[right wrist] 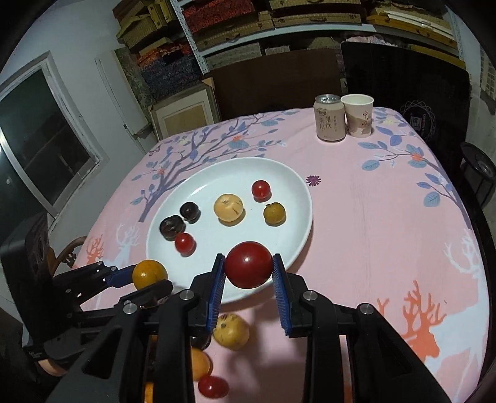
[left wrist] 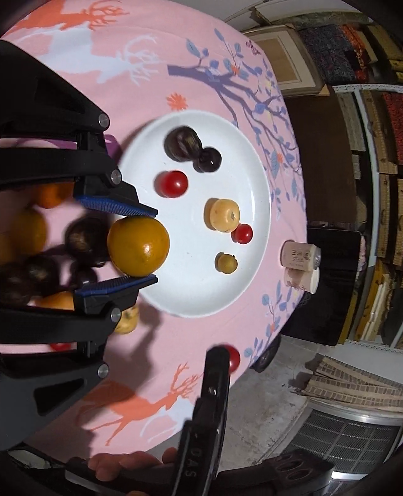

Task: Organize fruits
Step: 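Release the yellow tomato in the plate with the left tool while the right tool drops the red tomato there, then close the left tool on an orange mandarin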

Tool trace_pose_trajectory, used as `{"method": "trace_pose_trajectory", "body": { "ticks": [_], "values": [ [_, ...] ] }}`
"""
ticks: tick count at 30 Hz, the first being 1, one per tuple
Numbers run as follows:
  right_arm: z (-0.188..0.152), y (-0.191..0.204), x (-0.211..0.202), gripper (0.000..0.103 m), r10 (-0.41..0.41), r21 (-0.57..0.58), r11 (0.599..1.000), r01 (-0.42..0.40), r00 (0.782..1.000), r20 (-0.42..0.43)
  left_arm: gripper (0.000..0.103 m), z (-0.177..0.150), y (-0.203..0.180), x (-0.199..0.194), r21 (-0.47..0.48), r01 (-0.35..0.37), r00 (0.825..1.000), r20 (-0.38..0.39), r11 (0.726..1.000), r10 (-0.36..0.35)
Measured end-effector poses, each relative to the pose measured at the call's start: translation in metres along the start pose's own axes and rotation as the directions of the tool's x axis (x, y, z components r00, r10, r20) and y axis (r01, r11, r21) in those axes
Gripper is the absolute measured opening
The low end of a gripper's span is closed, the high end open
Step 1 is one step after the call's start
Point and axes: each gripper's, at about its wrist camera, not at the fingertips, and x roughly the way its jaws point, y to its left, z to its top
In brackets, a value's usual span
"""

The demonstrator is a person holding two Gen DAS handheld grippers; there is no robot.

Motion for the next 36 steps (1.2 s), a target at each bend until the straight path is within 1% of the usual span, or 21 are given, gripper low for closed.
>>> {"method": "trace_pose_trajectory", "body": {
  "ticks": [3, 5, 7, 10, 12, 13, 15, 18, 20, 21, 22, 23, 24, 27, 30, 32, 33, 36],
  "values": [
    [0.013, -0.006, 0.047, 0.031, -0.022, 0.013, 1.000, 0.023, 0.998, -0.066, 0.036, 0.010, 0.004, 0.035, -0.001, -0.016, 0.999, -0.046, 1.000, 0.016],
    [0.017, -0.009, 0.069, 0.031, -0.039, 0.019, 0.999, 0.041, 0.995, -0.091, 0.036, 0.013, 0.006, 0.052, 0.001, -0.028, 0.997, -0.076, 1.000, 0.028],
    [0.020, -0.009, 0.088, 0.031, -0.058, 0.013, 0.998, 0.060, 0.992, -0.112, 0.036, 0.014, 0.009, 0.064, -0.003, -0.035, 0.994, -0.103, 0.999, 0.034],
    [0.023, -0.007, 0.105, 0.031, -0.072, 0.005, 0.997, 0.074, 0.990, -0.122, 0.036, 0.015, 0.011, 0.074, 0.005, -0.049, 0.992, -0.115, 0.999, 0.050],
    [0.025, -0.005, 0.103, 0.041, -0.063, 0.001, 0.998, 0.063, 0.993, -0.100, 0.038, 0.016, 0.014, 0.074, -0.003, -0.045, 0.992, -0.115, 0.999, 0.044],
    [0.024, -0.003, 0.097, 0.048, -0.059, 0.004, 0.998, 0.060, 0.995, -0.076, 0.042, 0.017, 0.015, 0.071, -0.007, -0.043, 0.993, -0.106, 0.999, 0.042],
    [0.023, 0.001, 0.082, 0.048, -0.044, 0.003, 0.999, 0.044, 0.998, -0.040, 0.048, 0.017, 0.015, 0.057, -0.002, -0.043, 0.997, -0.068, 0.999, 0.042],
    [0.016, 0.002, 0.048, 0.048, -0.023, 0.012, 1.000, 0.022, 1.000, 0.021, 0.052, 0.009, 0.012, 0.023, 0.013, -0.042, 0.999, -0.004, 0.999, 0.042],
    [0.002, 0.002, 0.024, 0.050, -0.005, 0.012, 1.000, 0.004, 0.999, 0.048, 0.055, -0.003, 0.009, -0.003, 0.030, -0.036, 0.999, 0.038, 0.999, 0.035],
    [-0.007, 0.002, 0.012, 0.051, 0.001, 0.011, 1.000, -0.001, 0.998, 0.061, 0.059, -0.014, 0.006, -0.021, 0.048, -0.035, 0.997, 0.064, 0.998, 0.032],
    [-0.022, 0.002, -0.003, 0.055, 0.003, 0.011, 1.000, -0.004, 0.997, 0.076, 0.062, -0.025, 0.004, -0.034, 0.062, -0.035, 0.996, 0.082, 0.997, 0.030],
    [-0.034, 0.002, -0.012, 0.058, 0.002, 0.011, 1.000, -0.002, 0.996, 0.084, 0.062, -0.038, 0.000, -0.046, 0.080, -0.037, 0.995, 0.092, 0.996, 0.029],
    [-0.049, 0.002, -0.020, 0.059, -0.002, 0.012, 1.000, 0.001, 0.996, 0.089, 0.063, -0.054, -0.004, -0.059, 0.099, -0.036, 0.995, 0.098, 0.994, 0.026],
    [-0.091, 0.001, -0.033, 0.060, 0.007, 0.039, 0.999, -0.009, 0.998, 0.070, 0.063, -0.099, -0.016, -0.082, 0.139, -0.018, 0.996, 0.086, 0.990, 0.006],
    [-0.126, 0.002, -0.038, 0.060, 0.006, 0.070, 0.997, -0.010, 0.998, 0.063, 0.063, -0.142, -0.031, -0.090, 0.173, 0.001, 0.999, 0.053, 0.985, -0.010],
    [-0.145, 0.005, -0.040, 0.060, 0.009, 0.084, 0.996, -0.014, 0.998, 0.066, 0.063, -0.158, -0.038, -0.087, 0.186, -0.012, 0.999, 0.047, 0.983, 0.003],
    [-0.153, 0.007, -0.038, 0.059, 0.018, 0.088, 0.996, -0.023, 0.998, 0.057, 0.062, -0.162, -0.039, -0.084, 0.175, -0.016, 0.999, 0.040, 0.984, 0.009],
    [-0.168, 0.016, -0.032, 0.059, 0.025, 0.082, 0.996, -0.027, 0.999, 0.031, 0.062, -0.164, -0.037, -0.071, 0.119, 0.006, 1.000, 0.004, 0.993, -0.006]
  ]
}}
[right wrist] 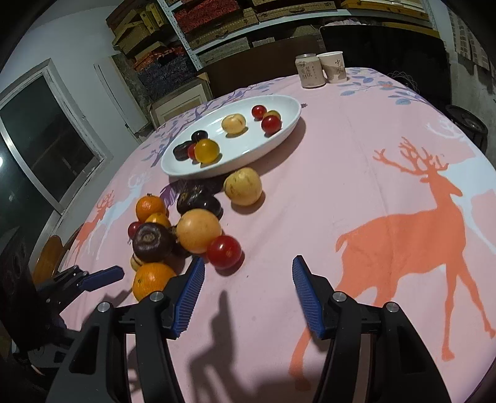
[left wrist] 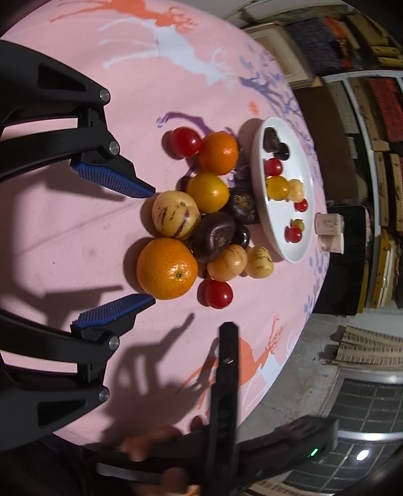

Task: Organize fruits
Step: 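Close the left tool on an orange mandarin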

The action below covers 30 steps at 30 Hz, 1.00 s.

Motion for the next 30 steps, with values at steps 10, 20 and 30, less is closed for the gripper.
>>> {"method": "trace_pose_trajectory", "body": {
  "ticks": [10, 20, 30],
  "values": [
    [-0.013, -0.006, 0.002, 0.059, -0.021, 0.021, 1.000, 0.021, 1.000, -0.010, 0.060, 0.021, -0.018, 0.014, -0.019, -0.003, 1.000, 0.031, 1.000, 0.003],
    [-0.014, -0.011, 0.000, 0.059, -0.005, 0.055, 0.998, 0.005, 1.000, 0.000, 0.086, 0.034, -0.034, 0.030, 0.049, -0.070, 0.997, 0.040, 0.996, 0.068],
    [-0.014, -0.019, -0.004, 0.059, 0.024, 0.096, 0.995, -0.025, 1.000, 0.016, 0.042, 0.003, -0.018, -0.007, 0.043, 0.007, 0.999, 0.032, 0.999, -0.008]
  ]
}}
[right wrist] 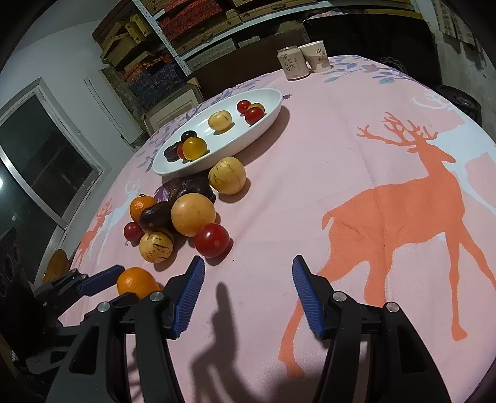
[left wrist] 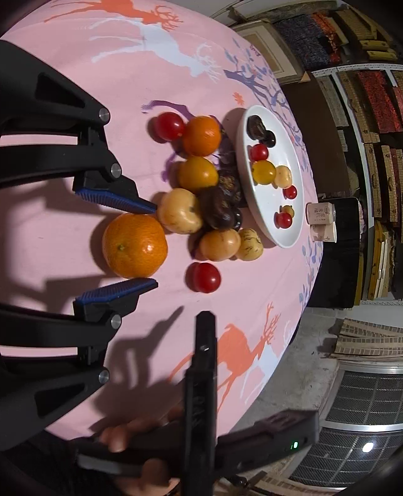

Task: Organize fruits
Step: 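Close the left tool on an orange mandarin, then close the right tool on another red cherry tomato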

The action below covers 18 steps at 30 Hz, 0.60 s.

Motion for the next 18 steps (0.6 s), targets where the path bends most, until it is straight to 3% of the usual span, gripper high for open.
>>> {"method": "trace_pose_trajectory", "body": {
  "ticks": [5, 9, 12, 13, 15, 18],
  "values": [
    [0.000, 0.001, 0.001, 0.059, -0.003, -0.006, 1.000, 0.003, 1.000, -0.004, 0.042, -0.015, 0.010, -0.015, -0.009, -0.012, 1.000, -0.016, 1.000, 0.011],
    [0.000, 0.001, 0.001, 0.059, -0.006, -0.003, 1.000, 0.006, 1.000, -0.001, 0.054, -0.014, 0.007, -0.009, -0.007, -0.028, 0.999, -0.019, 1.000, 0.028],
    [0.000, 0.001, 0.001, 0.059, -0.005, 0.000, 1.000, 0.005, 1.000, 0.001, 0.056, -0.012, 0.000, 0.011, 0.008, -0.019, 0.998, -0.059, 1.000, 0.020],
    [0.000, 0.001, 0.001, 0.059, -0.006, 0.000, 1.000, 0.006, 1.000, 0.002, 0.055, -0.012, -0.001, 0.017, 0.011, -0.021, 0.997, -0.074, 1.000, 0.022],
    [0.000, 0.001, 0.001, 0.060, -0.004, -0.003, 1.000, 0.004, 1.000, 0.001, 0.043, -0.012, -0.001, 0.024, 0.002, 0.006, 0.995, -0.101, 1.000, -0.006],
    [0.000, 0.006, 0.003, 0.059, -0.015, -0.037, 0.999, 0.014, 1.000, -0.004, 0.040, -0.011, 0.004, 0.019, -0.025, 0.018, 0.997, -0.074, 1.000, -0.019]
  ]
}}
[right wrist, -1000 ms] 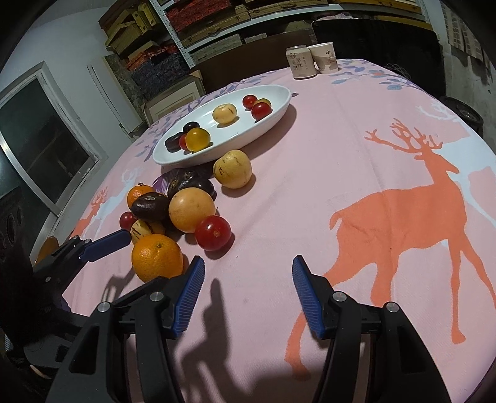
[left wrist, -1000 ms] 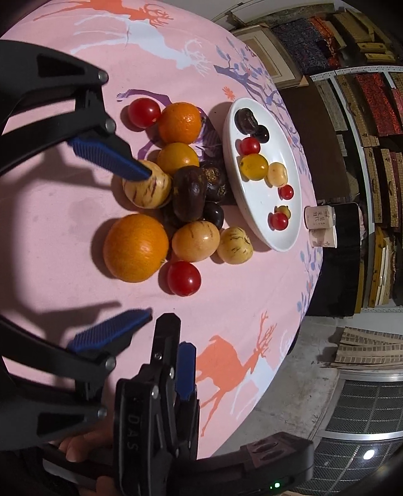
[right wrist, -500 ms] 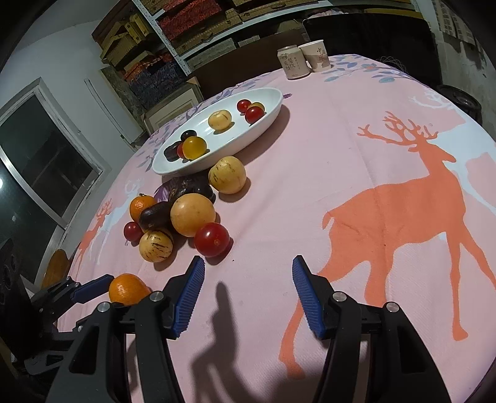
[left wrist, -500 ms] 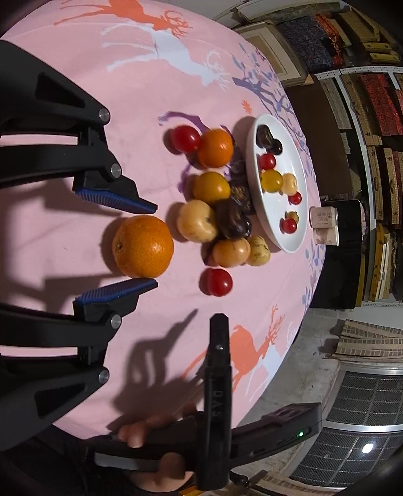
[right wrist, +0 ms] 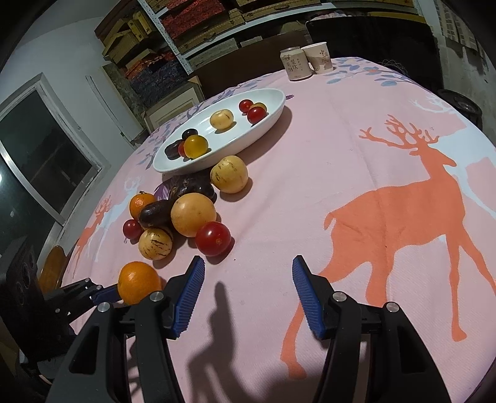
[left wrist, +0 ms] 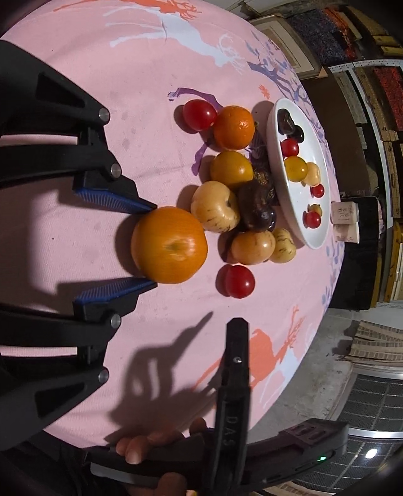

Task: Organize fruits
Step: 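Close the right tool on another red cherry tomato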

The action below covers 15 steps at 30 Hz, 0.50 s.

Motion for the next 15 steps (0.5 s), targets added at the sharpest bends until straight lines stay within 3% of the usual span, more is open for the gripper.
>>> {"method": "trace_pose_trajectory", "body": {
  "ticks": [1, 4, 9, 12, 15],
  "values": [
    [0.000, 0.003, 0.000, 0.059, -0.006, -0.020, 1.000, 0.006, 1.000, -0.001, 0.034, 0.000, 0.003, -0.004, -0.014, 0.012, 1.000, 0.019, 1.000, -0.011],
    [-0.001, 0.018, 0.003, 0.059, -0.044, -0.103, 0.994, 0.042, 0.999, -0.015, 0.033, 0.000, 0.010, -0.010, -0.046, 0.045, 0.998, 0.052, 0.998, -0.043],
    [0.004, 0.035, 0.012, 0.059, -0.110, -0.208, 0.973, 0.100, 0.993, -0.038, 0.034, 0.005, 0.003, 0.000, -0.032, 0.022, 1.000, 0.019, 0.999, -0.021],
    [0.012, 0.042, 0.016, 0.059, -0.170, -0.266, 0.951, 0.156, 0.985, -0.030, 0.039, 0.011, 0.002, 0.003, -0.044, 0.039, 0.999, 0.026, 0.998, -0.038],
    [0.016, 0.045, 0.017, 0.059, -0.180, -0.281, 0.946, 0.165, 0.983, -0.030, 0.048, 0.018, 0.002, 0.009, -0.073, 0.057, 0.998, 0.015, 0.996, -0.056]
  ]
}}
